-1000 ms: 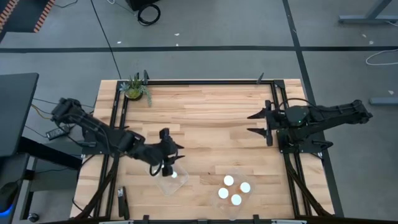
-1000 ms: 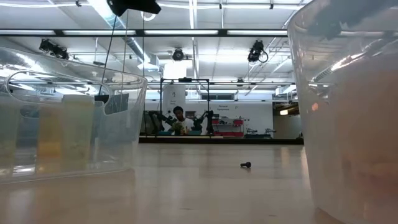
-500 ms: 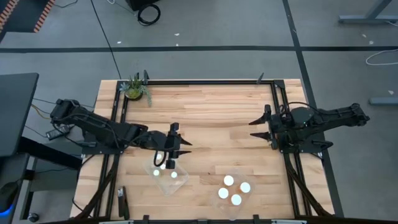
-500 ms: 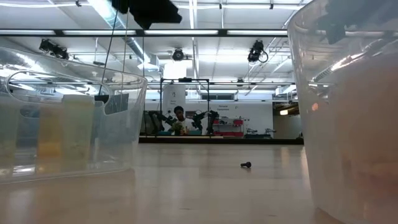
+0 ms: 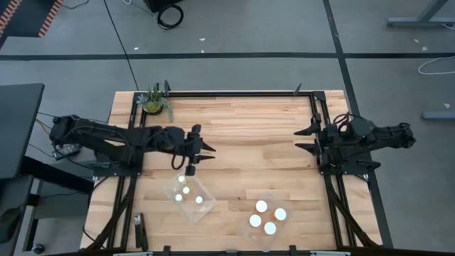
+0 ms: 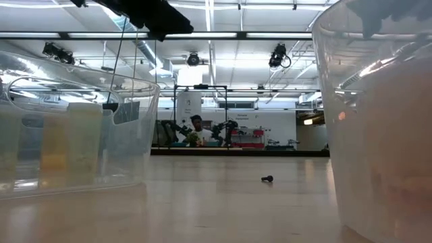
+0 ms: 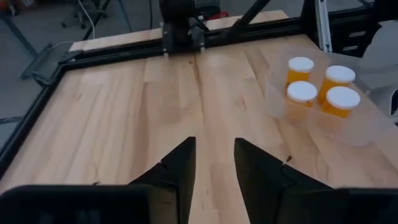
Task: Pick and place medicine bottles into bin by pill shape (circle, oval)
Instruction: Return to Home Position
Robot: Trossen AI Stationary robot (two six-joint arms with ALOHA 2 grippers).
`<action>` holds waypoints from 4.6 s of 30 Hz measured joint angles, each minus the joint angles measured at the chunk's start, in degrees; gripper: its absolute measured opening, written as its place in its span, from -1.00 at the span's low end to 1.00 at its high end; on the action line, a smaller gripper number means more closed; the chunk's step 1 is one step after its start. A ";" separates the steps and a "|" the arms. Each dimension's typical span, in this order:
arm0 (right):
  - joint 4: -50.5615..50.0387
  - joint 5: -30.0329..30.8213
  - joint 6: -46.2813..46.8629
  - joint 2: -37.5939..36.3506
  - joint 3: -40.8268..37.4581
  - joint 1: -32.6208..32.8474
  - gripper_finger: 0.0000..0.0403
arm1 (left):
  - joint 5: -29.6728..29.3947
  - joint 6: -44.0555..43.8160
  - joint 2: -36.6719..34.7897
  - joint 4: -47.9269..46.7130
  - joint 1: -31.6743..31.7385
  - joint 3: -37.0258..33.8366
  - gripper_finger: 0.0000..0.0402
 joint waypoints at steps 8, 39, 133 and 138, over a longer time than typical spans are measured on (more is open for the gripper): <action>7.24 0.47 0.10 -1.26 -5.88 -0.04 -0.03 | 5.16 1.55 -2.26 1.27 3.10 -3.30 -0.42; 11.88 3.26 2.88 -5.51 -13.28 -0.04 -0.42 | 5.85 -8.35 -48.88 7.63 8.86 -33.65 -0.46; 12.81 4.72 6.72 -1.14 -22.97 -0.04 -0.56 | 7.71 -2.93 -67.97 7.99 6.77 -46.53 -0.77; 12.81 4.70 6.72 -1.14 -22.94 -0.04 -0.56 | 7.68 -2.93 -67.97 8.29 6.77 -46.53 -0.77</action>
